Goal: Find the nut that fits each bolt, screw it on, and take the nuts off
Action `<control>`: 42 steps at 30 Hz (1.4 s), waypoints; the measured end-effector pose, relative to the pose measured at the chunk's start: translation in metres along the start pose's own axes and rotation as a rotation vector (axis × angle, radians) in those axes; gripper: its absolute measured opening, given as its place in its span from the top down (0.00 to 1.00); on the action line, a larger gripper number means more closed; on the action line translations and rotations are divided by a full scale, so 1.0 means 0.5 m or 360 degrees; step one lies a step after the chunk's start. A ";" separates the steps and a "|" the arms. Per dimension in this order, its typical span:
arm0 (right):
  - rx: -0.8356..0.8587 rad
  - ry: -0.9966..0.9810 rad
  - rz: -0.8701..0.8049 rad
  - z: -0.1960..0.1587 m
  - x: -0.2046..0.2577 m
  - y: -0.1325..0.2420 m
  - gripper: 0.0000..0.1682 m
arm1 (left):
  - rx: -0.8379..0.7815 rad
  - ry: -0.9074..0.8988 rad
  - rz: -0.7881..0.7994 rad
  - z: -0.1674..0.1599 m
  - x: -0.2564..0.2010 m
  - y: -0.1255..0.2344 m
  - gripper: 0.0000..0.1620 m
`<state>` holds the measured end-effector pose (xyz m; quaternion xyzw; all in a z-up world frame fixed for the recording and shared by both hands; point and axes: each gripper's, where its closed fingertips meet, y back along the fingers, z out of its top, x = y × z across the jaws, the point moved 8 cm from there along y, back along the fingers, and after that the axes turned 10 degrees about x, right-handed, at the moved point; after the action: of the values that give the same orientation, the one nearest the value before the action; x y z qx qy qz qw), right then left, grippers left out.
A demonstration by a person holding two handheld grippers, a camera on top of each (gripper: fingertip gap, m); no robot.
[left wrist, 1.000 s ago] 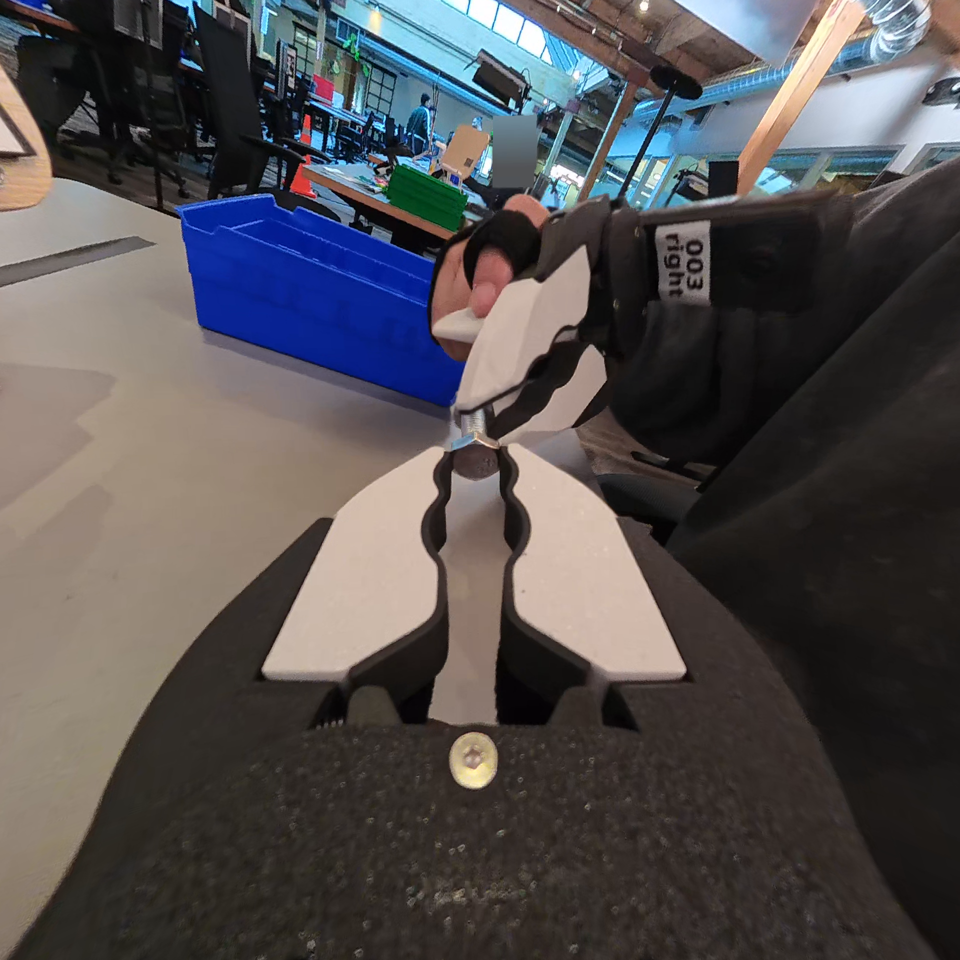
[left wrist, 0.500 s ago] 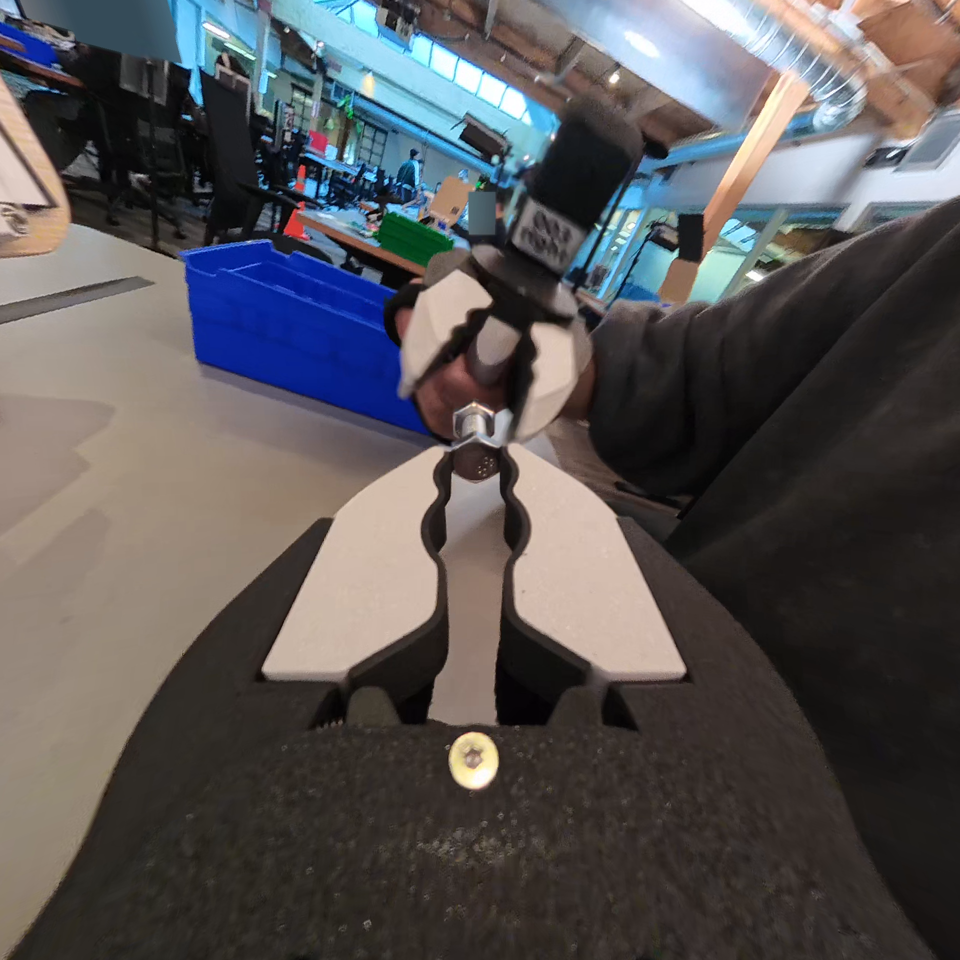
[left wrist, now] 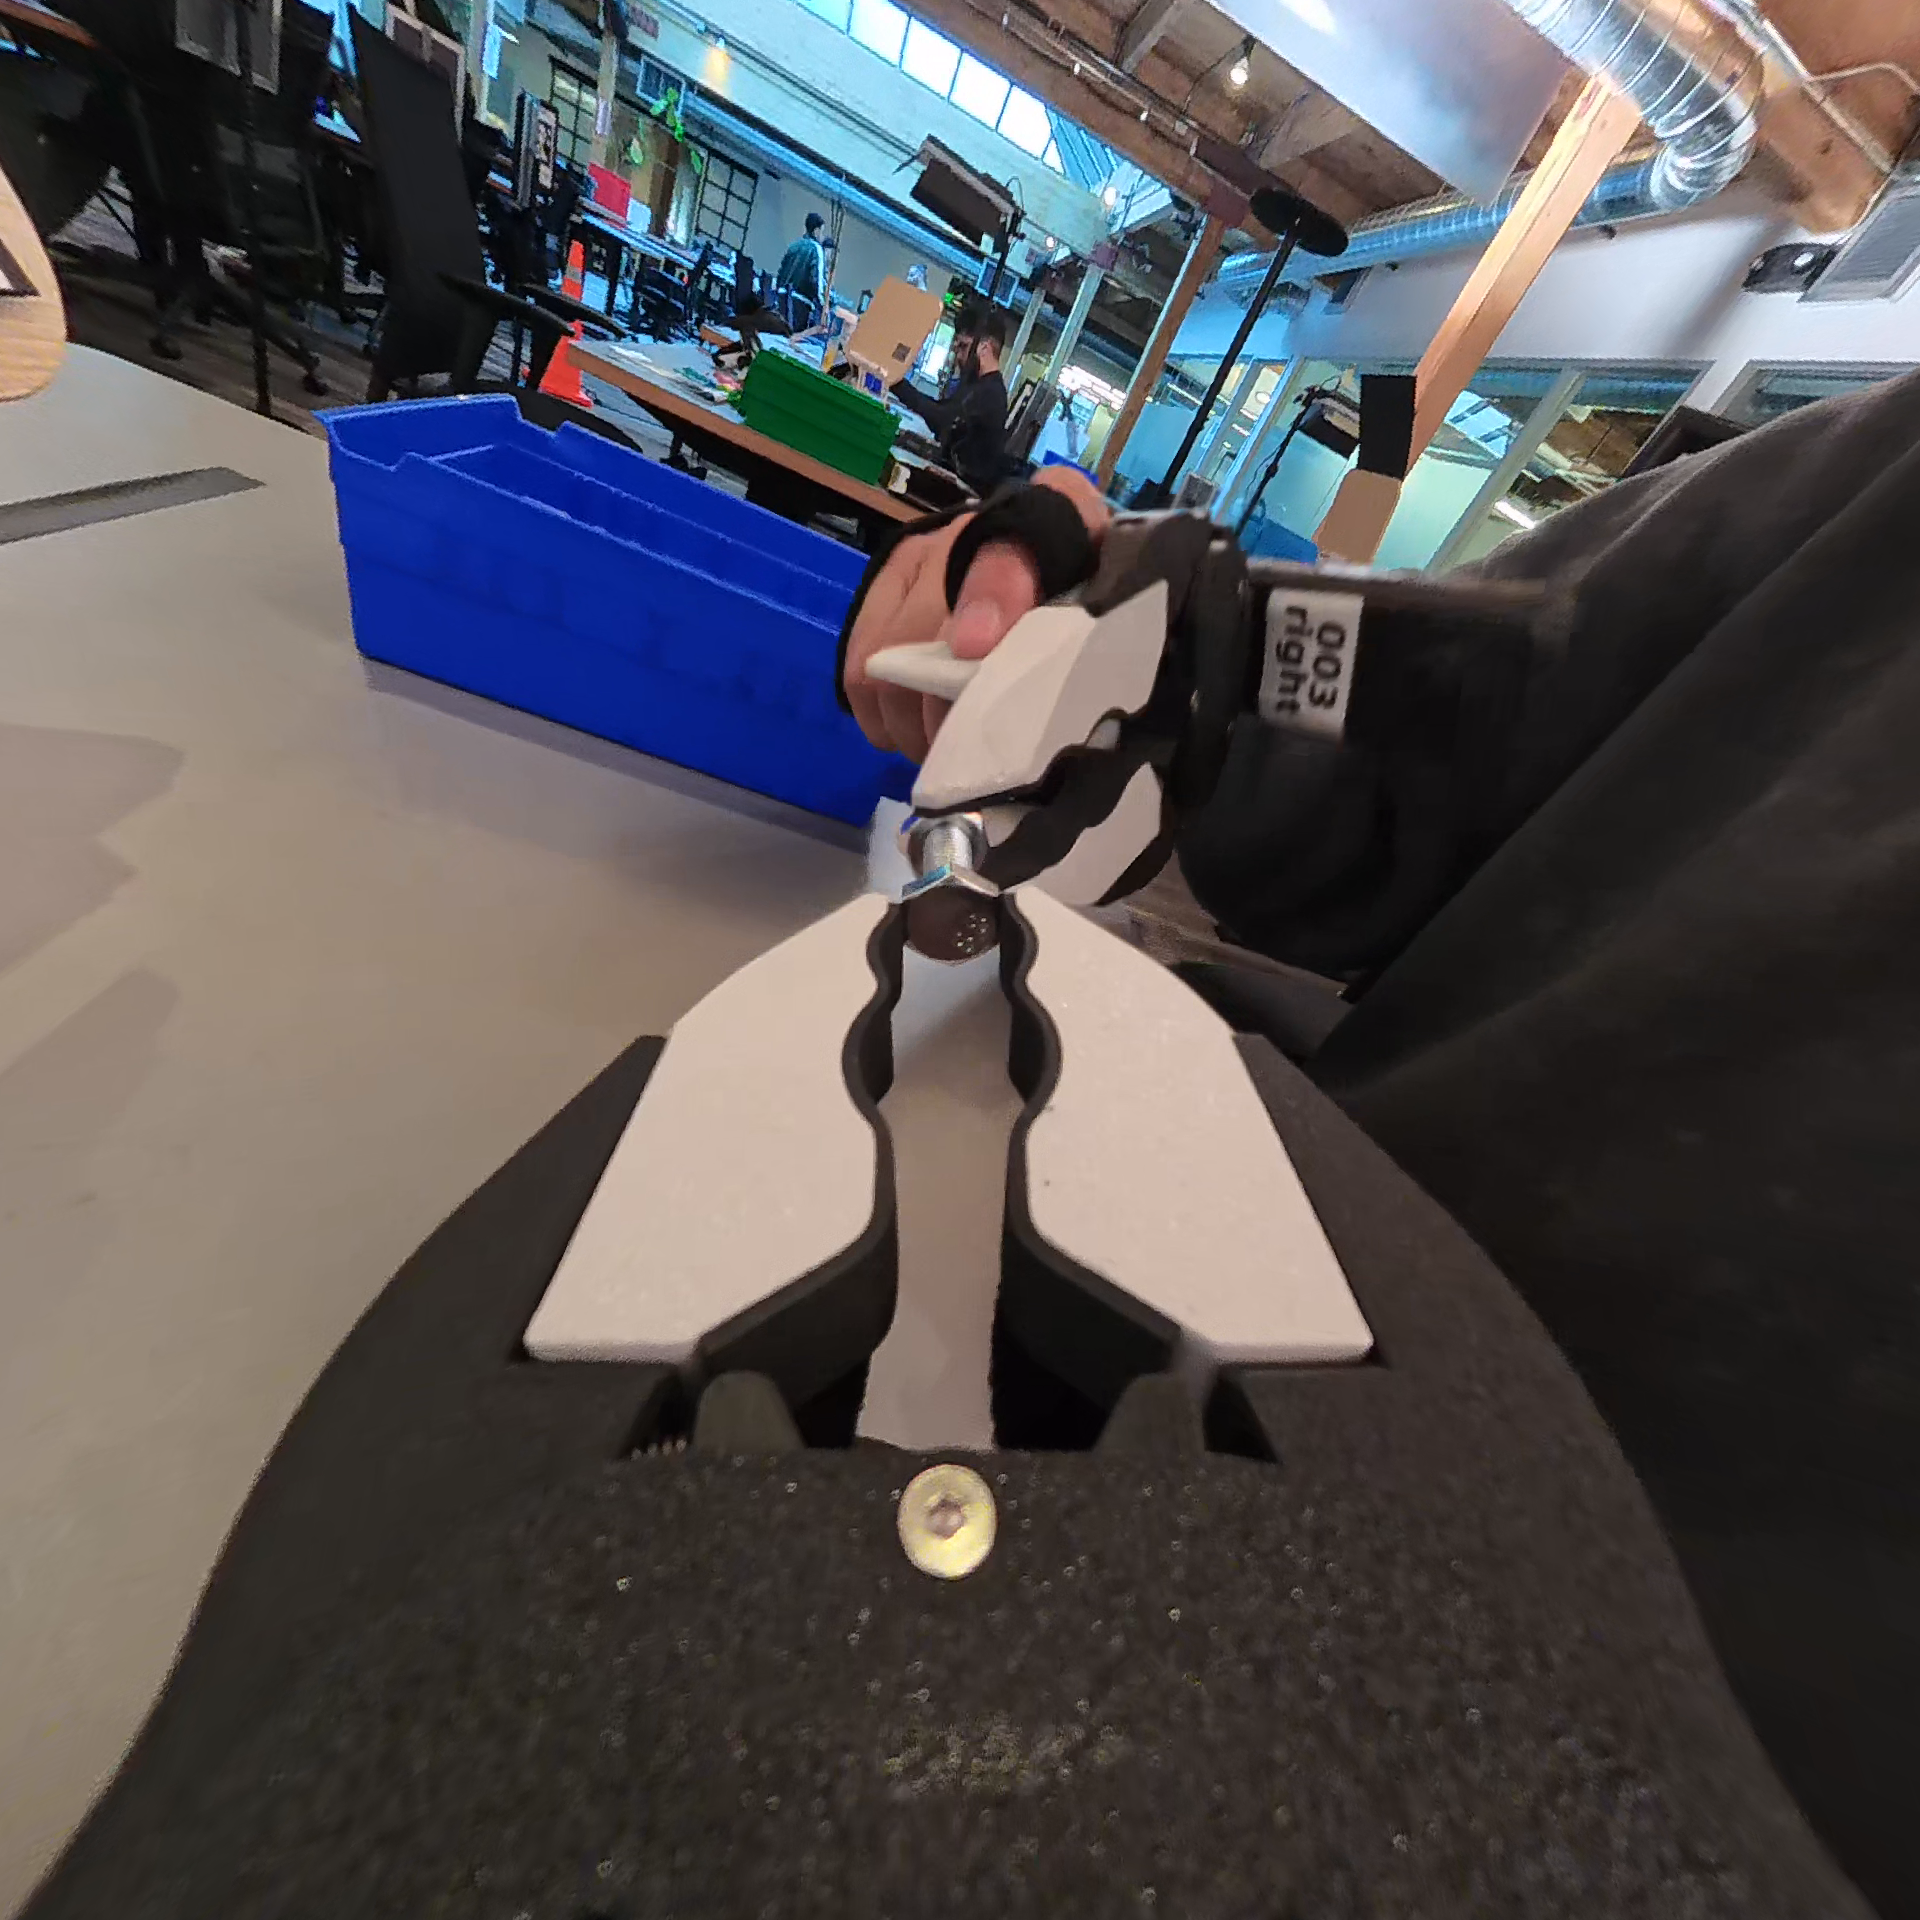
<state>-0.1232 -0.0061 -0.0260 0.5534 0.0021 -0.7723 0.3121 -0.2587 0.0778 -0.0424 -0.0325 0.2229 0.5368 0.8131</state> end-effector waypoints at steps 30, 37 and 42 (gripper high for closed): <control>0.0033 0.0107 -0.0017 -0.004 0.017 -0.003 0.76 | -0.0070 0.0056 0.0005 0.006 0.009 0.007 0.90; -0.0041 -0.0382 0.0215 -0.006 -0.013 -0.006 0.88 | -0.0094 -0.0013 -0.0025 0.012 -0.005 0.011 0.90; -0.0097 -0.1670 0.1180 -0.037 -0.029 -0.036 0.88 | -0.0057 -0.0087 0.0082 0.012 -0.007 0.011 0.90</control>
<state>-0.1134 0.0216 -0.0269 0.0568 -0.3204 -0.7808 0.5334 -0.2627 0.0789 -0.0349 -0.0267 0.1918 0.5622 0.8040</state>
